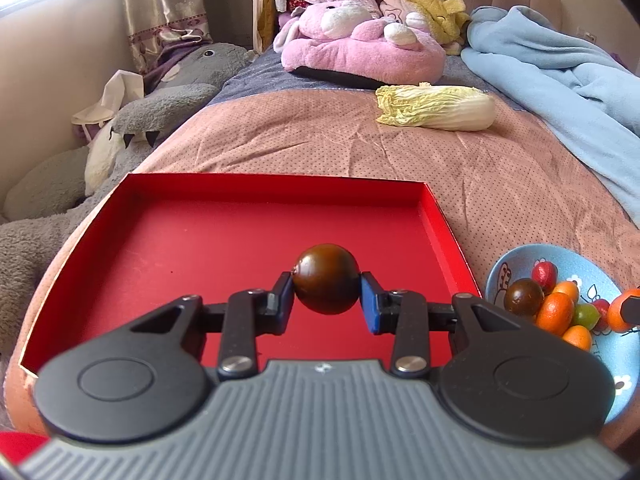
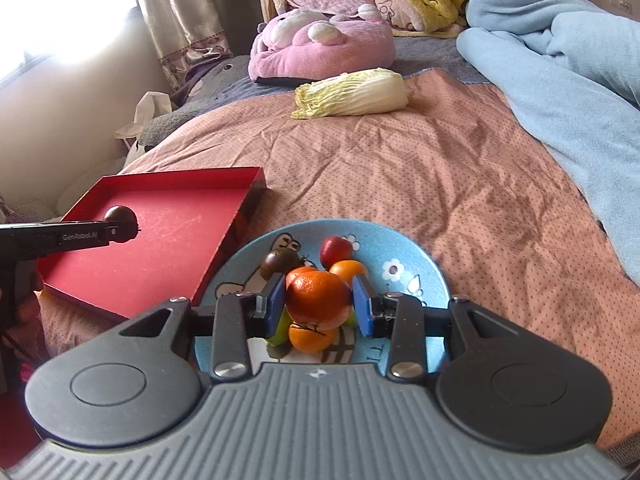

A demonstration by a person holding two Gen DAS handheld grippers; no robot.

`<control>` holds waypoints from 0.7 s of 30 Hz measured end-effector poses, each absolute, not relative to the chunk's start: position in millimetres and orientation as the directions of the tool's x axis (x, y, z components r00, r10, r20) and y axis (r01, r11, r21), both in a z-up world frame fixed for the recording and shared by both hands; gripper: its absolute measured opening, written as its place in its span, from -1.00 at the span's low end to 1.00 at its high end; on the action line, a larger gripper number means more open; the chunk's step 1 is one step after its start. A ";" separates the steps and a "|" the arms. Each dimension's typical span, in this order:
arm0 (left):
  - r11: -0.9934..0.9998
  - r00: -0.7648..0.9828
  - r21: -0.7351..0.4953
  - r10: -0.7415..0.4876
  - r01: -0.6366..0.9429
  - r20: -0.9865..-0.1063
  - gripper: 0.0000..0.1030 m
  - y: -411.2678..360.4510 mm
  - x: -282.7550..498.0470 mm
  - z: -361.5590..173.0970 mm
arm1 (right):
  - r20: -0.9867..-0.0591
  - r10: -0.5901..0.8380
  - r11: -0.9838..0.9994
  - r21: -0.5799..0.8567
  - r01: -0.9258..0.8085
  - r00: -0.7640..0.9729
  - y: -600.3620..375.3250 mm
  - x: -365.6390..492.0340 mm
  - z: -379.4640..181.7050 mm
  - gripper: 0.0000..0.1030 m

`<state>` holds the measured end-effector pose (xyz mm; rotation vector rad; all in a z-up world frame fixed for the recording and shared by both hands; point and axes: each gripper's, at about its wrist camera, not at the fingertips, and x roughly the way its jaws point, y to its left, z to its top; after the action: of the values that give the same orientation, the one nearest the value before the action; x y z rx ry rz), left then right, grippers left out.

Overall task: Organize fruits
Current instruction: 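Lift both held tomatoes from the tray and carry them over the blue plate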

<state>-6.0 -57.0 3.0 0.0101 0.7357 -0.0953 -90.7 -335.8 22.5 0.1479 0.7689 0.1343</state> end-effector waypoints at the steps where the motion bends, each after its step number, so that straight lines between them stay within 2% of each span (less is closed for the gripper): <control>1: 0.995 0.737 -0.026 -0.088 0.095 -0.670 -0.25 -58.4 -7.1 2.8 | -0.685 0.169 0.982 0.180 -0.060 0.709 -338.3 -91.6 19.9 -0.18; 21: 0.992 0.747 -0.025 -0.110 0.124 -0.655 -0.25 -74.4 -17.9 3.6 | -0.737 0.116 0.990 0.142 -0.015 0.666 -351.6 -93.0 -15.5 -0.18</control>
<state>-17.9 -74.4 3.6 0.0209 0.7154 -0.1282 -93.0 -351.6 -15.5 0.1276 0.8396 0.0738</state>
